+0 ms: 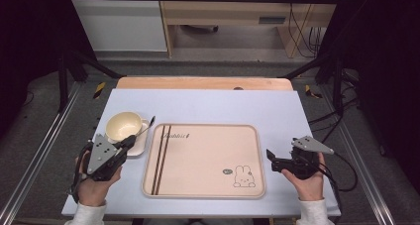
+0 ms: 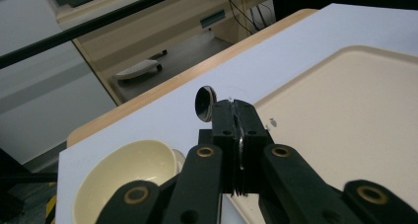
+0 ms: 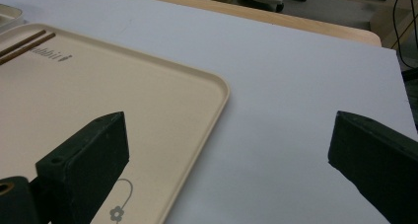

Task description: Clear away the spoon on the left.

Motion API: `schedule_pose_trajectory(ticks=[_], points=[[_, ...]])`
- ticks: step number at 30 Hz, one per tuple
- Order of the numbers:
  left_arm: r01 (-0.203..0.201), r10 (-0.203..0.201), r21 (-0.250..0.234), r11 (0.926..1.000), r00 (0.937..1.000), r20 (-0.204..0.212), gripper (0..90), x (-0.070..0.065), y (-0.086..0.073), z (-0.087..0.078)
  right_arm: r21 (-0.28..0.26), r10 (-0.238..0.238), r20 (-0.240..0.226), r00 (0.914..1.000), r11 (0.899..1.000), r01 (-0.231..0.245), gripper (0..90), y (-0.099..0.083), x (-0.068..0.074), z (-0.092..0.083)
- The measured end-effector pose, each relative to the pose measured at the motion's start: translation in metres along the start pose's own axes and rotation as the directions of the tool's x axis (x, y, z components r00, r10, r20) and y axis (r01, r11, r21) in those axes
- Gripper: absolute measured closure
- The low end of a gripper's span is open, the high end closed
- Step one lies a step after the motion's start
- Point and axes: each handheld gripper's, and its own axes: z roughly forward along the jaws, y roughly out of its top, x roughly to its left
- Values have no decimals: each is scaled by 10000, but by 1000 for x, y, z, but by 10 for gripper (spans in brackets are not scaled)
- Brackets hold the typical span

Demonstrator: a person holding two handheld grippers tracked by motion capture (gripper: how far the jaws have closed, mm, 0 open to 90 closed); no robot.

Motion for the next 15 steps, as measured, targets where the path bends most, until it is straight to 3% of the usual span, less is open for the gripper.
schedule_pose_trajectory(ticks=[8, 15], points=[[-565, 542, 442, 9974, 9973, 501, 890, -19, 1, 23, 38, 2, -33, 10000, 10000, -2, 23, 0, 0, 0], [-953, 874, 947, 9909, 9926, 846, 889, -35, -2, 51, -64, 22, 15, 10000, 10000, -22, 23, 0, -1, -2]])
